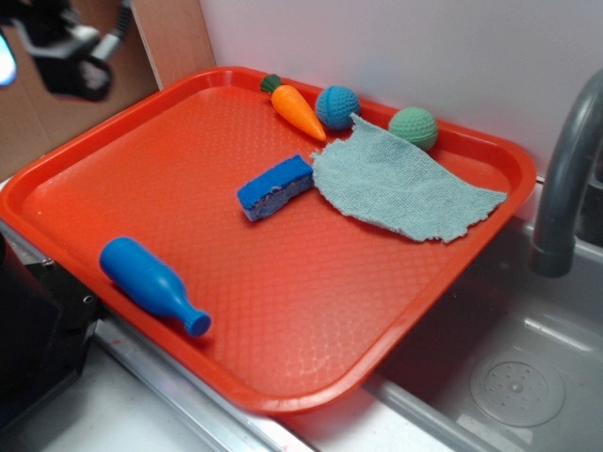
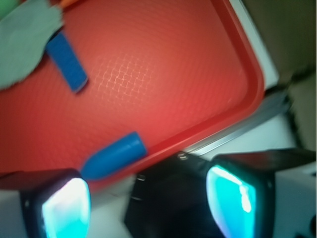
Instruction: Grab the blue bottle.
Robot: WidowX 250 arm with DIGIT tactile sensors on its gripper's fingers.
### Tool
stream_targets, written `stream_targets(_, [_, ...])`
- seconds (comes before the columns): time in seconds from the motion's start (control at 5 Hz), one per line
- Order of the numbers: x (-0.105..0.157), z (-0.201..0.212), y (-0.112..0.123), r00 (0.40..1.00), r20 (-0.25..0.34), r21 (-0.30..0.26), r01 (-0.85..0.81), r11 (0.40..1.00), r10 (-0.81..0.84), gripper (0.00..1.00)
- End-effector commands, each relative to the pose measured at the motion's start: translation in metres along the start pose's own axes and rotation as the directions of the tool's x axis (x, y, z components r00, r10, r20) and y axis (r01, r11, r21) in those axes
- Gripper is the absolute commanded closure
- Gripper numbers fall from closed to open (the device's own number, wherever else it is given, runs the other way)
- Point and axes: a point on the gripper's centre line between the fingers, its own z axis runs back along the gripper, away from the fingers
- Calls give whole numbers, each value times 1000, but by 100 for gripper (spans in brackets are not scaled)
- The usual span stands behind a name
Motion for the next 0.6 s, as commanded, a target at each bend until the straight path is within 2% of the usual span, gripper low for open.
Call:
stream_targets(0.0, [-1, -52, -9, 886, 29, -81, -459, 885, 462, 0])
stream_targets(0.2, [4, -78, -14, 898, 14, -87, -436, 896, 439, 0])
stream_targets(0.4, [5, -99, -15, 910, -28, -107, -413, 904, 413, 0])
